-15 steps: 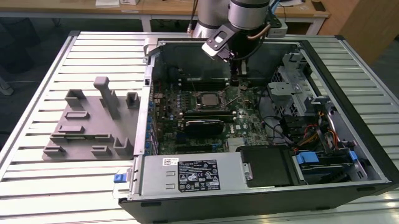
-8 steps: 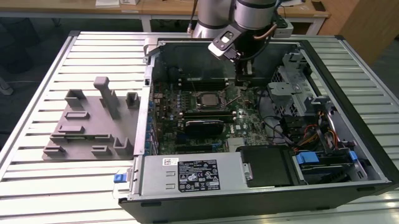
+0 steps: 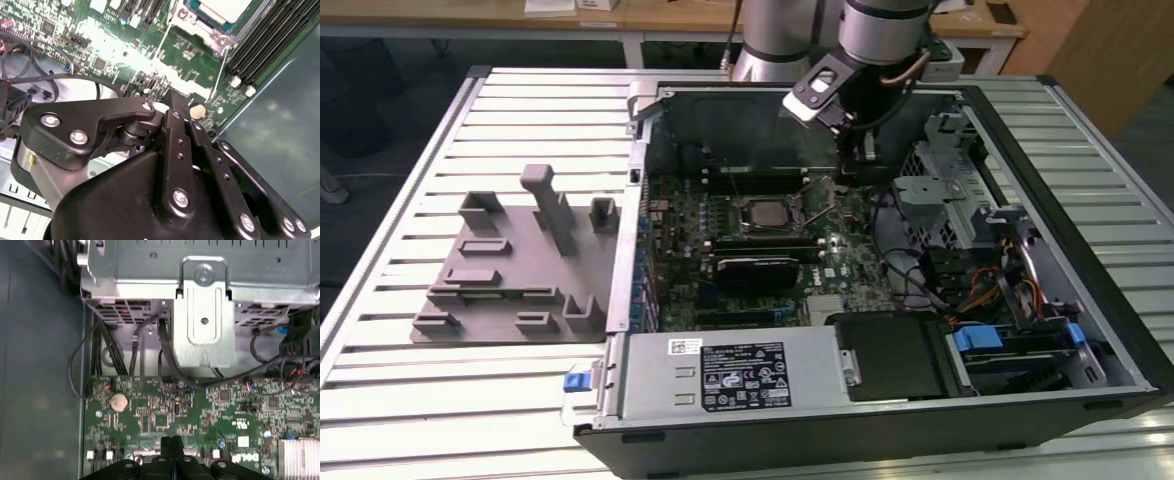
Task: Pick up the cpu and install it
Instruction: 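Close the cpu cover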
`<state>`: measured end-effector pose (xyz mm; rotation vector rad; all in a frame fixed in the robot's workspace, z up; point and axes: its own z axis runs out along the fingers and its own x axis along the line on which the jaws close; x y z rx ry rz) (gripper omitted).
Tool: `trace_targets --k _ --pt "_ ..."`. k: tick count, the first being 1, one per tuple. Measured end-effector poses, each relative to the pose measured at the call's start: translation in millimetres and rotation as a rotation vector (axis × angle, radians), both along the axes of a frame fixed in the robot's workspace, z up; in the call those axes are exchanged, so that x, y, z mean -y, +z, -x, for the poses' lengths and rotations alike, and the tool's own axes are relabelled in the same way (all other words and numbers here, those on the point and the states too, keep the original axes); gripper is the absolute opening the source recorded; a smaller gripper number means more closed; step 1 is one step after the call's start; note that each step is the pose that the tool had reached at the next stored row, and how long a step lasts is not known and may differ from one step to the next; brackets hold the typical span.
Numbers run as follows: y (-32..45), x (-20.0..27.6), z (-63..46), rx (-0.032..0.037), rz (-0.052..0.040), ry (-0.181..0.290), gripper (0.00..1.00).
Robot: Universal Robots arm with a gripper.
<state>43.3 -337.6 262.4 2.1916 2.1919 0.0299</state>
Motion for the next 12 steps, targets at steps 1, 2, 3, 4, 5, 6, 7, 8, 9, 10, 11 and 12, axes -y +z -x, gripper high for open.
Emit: trace_targets --k 1,2,3,4,5,6,7,8,9,10,11,12 --pt "-0.7 0.0 -1.7 -0.0003 0.0001 0.0 0.11" --pt "-1.7 0.0 -3.5 -0.0007 0.0001 0.0 0.11" --pt "-2.9 0.0 -5.0 -0.0012 0.0001 0.0 0.11" --pt "-4.5 0.1 -6.4 -0.0019 0.0002 0.0 0.11" --pt "-6.3 0.0 -7.5 -0.0028 0.0002 0.0 0.11" --pt "-8.1 0.0 -8.3 -0.0037 0.0002 0.0 0.11" --pt "-9.9 0.0 -9.0 -0.0048 0.0002 0.0 0.11" --pt "-11.7 0.0 -9.4 -0.0059 0.0002 0.0 0.11" --pt "-13.6 0.0 -9.6 -0.0069 0.0001 0.0 0.11" --pt "-15.4 0.0 -9.7 -0.0079 0.0 0.0 0.11" --pt "-17.1 0.0 -9.7 -0.0091 0.0001 0.0 0.11" --pt "-18.3 0.0 -9.7 -0.0098 0.0 0.0 0.11"
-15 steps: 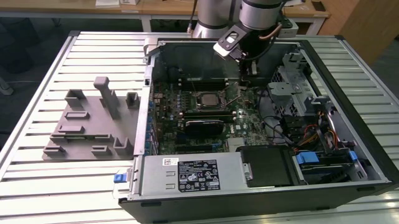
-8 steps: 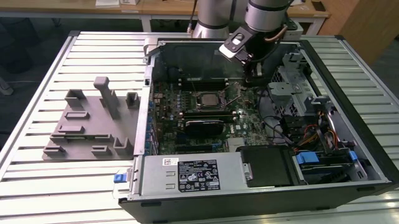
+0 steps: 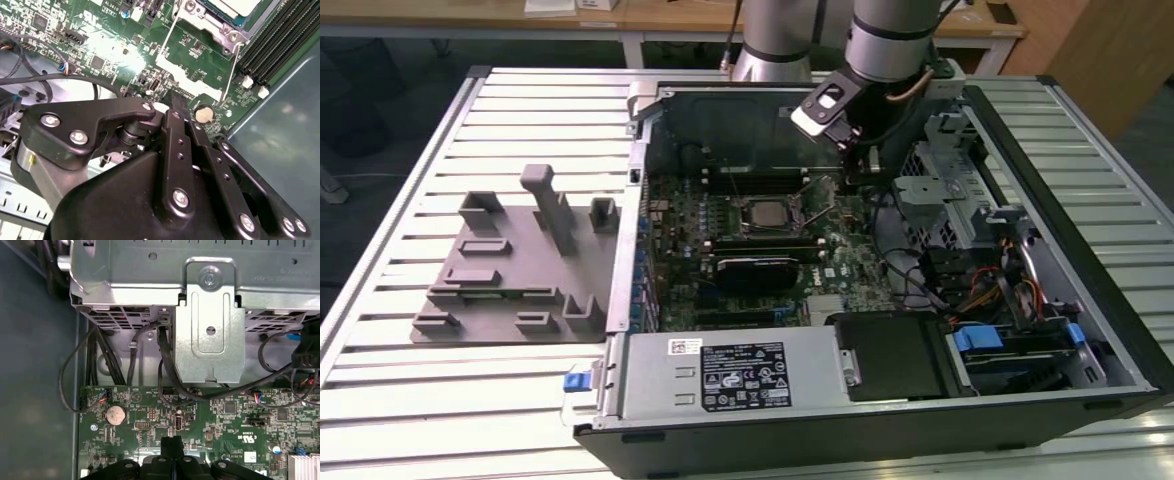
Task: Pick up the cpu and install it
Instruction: 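Close the cpu cover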
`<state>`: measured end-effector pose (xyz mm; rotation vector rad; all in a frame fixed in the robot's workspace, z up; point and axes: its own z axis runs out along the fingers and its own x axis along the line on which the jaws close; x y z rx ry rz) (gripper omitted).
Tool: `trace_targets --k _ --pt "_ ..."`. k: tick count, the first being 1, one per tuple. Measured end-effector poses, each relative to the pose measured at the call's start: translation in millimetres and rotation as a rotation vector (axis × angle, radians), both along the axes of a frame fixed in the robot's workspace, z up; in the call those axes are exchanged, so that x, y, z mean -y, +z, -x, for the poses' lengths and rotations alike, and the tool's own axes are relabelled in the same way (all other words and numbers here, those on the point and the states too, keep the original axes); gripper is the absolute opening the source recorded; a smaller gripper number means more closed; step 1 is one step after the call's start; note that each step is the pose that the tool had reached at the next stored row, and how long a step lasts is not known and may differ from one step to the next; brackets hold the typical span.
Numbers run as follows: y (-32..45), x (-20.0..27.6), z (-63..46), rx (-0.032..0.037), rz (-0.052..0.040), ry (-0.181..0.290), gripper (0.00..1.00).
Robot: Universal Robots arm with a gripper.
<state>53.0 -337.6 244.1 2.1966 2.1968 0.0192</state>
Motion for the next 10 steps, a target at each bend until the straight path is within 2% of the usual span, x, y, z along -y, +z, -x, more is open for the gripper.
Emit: trace_targets --k 6,10 --pt "-0.3 0.0 0.3 -0.0001 0.0002 0.0 0.11" --pt "-0.6 0.0 4.6 -0.0001 -0.0001 0.0 0.11"
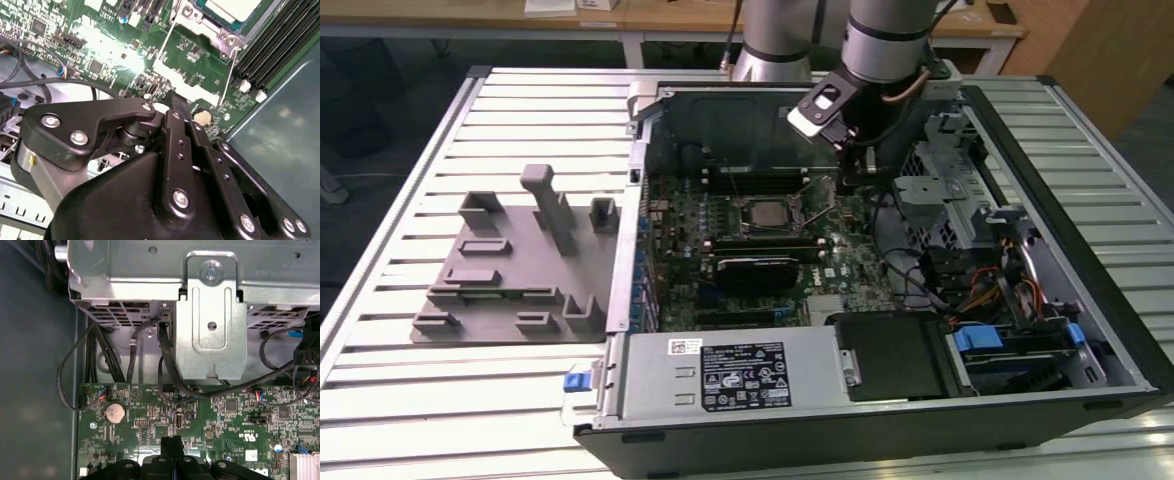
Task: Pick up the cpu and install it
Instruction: 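Close the cpu cover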
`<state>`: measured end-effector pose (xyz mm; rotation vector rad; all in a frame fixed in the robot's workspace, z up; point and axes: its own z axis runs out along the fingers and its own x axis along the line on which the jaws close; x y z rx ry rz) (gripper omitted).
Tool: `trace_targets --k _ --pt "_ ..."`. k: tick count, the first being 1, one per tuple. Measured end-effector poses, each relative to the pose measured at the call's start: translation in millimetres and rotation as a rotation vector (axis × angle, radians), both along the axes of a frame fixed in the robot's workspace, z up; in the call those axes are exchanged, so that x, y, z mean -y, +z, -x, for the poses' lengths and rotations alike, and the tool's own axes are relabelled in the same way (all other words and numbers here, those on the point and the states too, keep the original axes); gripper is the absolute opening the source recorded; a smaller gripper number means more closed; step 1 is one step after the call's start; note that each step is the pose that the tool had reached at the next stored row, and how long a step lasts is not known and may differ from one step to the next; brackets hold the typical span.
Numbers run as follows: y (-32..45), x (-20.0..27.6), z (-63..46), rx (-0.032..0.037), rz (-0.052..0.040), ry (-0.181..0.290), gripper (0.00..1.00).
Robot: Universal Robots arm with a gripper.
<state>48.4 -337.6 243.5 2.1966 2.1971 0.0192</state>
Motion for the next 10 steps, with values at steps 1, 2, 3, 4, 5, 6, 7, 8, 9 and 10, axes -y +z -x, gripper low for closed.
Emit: trace_targets --k 1,2,3,4,5,6,7,8,9,10 --pt "0.0 0.0 1.5 0.0 0.0001 0.0 0.11" --pt "-0.1 0.0 3.0 0.0 0.0001 0.0 0.11" --pt "-0.1 0.0 4.8 0.0 0.0001 0.0 0.11" --pt "-0.1 0.0 6.7 0.0 0.0002 0.0 0.11" --pt "-0.2 0.0 8.7 0.0 0.0001 0.0 0.11" --pt "-0.2 0.0 11.1 0.0 0.0001 0.0 0.11" --pt "-0.2 0.0 13.5 -0.0001 0.0001 0.0 0.11" --pt "-0.2 0.0 16.1 0.0 0.0001 0.0 0.11" --pt "-0.2 0.0 18.8 0.0 -0.0001 0.0 0.11" --pt "-0.2 0.1 21.6 0.0 -0.0002 0.0 0.11"
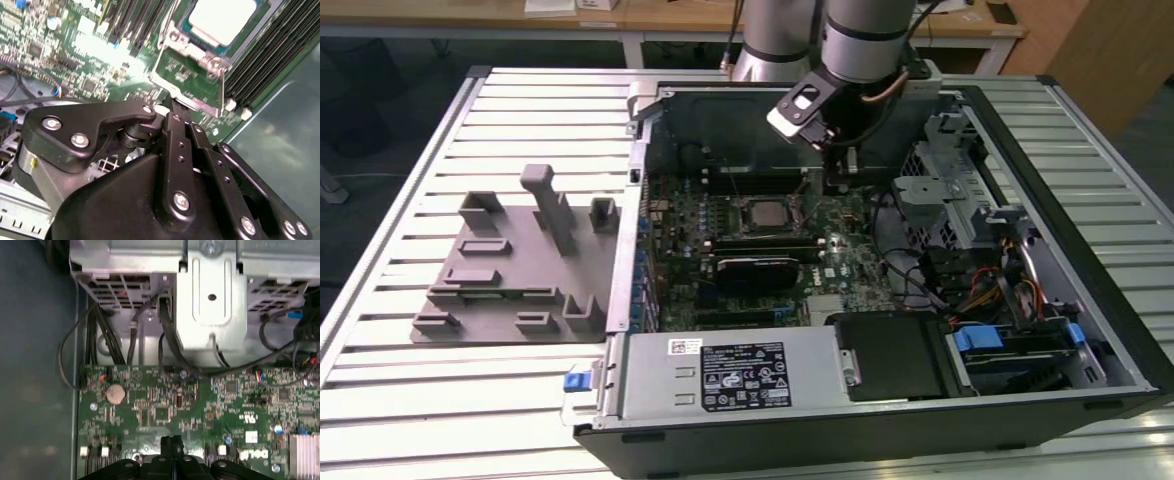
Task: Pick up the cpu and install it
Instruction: 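Close the cpu cover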
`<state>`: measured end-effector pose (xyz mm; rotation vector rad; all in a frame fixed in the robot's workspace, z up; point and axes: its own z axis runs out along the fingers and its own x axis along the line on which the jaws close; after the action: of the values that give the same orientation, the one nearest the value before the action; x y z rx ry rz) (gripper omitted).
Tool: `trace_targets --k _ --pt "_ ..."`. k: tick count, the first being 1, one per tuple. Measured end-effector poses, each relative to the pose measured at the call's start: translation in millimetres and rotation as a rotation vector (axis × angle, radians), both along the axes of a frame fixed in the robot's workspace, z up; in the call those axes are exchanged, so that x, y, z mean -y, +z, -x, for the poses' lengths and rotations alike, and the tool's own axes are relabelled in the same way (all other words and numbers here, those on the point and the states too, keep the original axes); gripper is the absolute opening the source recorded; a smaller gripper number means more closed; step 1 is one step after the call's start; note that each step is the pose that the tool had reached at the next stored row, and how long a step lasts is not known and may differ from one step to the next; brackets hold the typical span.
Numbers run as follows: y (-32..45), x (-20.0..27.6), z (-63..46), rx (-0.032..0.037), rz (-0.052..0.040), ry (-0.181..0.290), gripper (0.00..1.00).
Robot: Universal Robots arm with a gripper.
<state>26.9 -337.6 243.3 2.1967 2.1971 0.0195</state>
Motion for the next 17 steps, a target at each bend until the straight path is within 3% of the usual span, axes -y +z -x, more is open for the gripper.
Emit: trace_targets --k 10,17 --pt "0.0 -0.1 28.5 0.0014 -0.0026 0.0 0.11" --pt "0.0 0.0 29.9 0.0014 -0.0027 0.0 0.11"
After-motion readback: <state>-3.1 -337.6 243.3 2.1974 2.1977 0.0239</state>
